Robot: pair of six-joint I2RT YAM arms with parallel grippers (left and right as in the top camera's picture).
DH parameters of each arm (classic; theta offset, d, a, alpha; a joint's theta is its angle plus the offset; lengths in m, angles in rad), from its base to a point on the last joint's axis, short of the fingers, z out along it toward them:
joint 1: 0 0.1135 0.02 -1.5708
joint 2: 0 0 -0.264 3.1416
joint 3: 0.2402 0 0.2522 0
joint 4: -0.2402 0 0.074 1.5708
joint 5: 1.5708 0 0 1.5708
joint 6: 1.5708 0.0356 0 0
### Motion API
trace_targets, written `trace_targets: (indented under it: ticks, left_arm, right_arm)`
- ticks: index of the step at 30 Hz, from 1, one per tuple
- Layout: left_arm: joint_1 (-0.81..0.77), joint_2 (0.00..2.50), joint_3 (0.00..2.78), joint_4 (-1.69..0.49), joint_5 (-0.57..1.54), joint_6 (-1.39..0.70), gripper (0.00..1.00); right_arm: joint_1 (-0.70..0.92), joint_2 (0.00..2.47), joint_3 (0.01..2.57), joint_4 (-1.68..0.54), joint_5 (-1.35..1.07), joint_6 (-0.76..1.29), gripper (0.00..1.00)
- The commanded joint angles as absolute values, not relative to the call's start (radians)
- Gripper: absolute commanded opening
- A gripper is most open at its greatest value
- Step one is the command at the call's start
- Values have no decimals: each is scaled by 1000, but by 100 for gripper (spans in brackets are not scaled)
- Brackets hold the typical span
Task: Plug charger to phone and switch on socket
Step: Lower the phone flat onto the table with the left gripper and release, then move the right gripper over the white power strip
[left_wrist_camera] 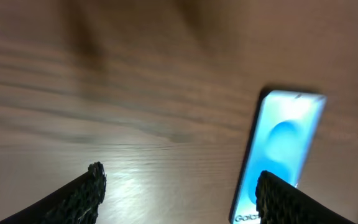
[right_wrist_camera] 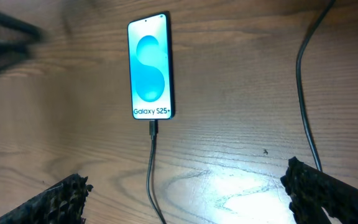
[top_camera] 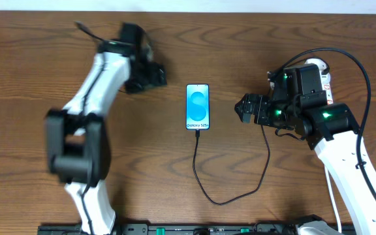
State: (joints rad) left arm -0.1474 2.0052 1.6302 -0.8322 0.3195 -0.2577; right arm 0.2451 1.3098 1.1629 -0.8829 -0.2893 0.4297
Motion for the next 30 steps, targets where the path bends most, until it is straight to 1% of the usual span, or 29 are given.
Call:
trace_targets:
  ticks: [1,4,6,7,10,14,17,20,21,27,30]
  left_arm:
    - [-125,1813,1639,-842,146,-249,79]
    - [-117,1741,1639,-844,46,-248,80]
    - [-116,1712,1639,-844,-6,-248,80]
    - [-116,1703,1639,-844,-25,-248,98]
    - [-116,1698,1639,-845,-38,-248,98]
    - [-116,1704,1638,-844,-38,-248,98]
    - [-116,1704,1638,-845,-38,-248,98]
    - [-116,1704,1638,-845,-38,-248,98]
    - [-116,1704,1638,-845,-38,-248,98]
    - [-116,1704,1638,-845,-38,-248,98]
    - [-116,1704,1638,-844,-38,-248,98]
  right_arm:
    - [239,1309,1185,-886,-298,402,99]
    - [226,1315,1234,-914,-297,393,99]
    - [206,1339,1309,-973,-296,364,99]
    - [194,1358,1353,-1011,-292,351,99]
    - [149,1457,1534,-1173,-240,311,99]
    - [94,1620,1758,-1373,-88,291,99]
    - [49,1713,1861,-1444,24,299,99]
    - [-13,1776,1905,-1445,104,353,99]
    - [-60,1800,1906,-1411,133,374,99]
    - [-213,1843,1900,-1243,141,374,99]
    - [-260,1860,1897,-1208,141,374,99]
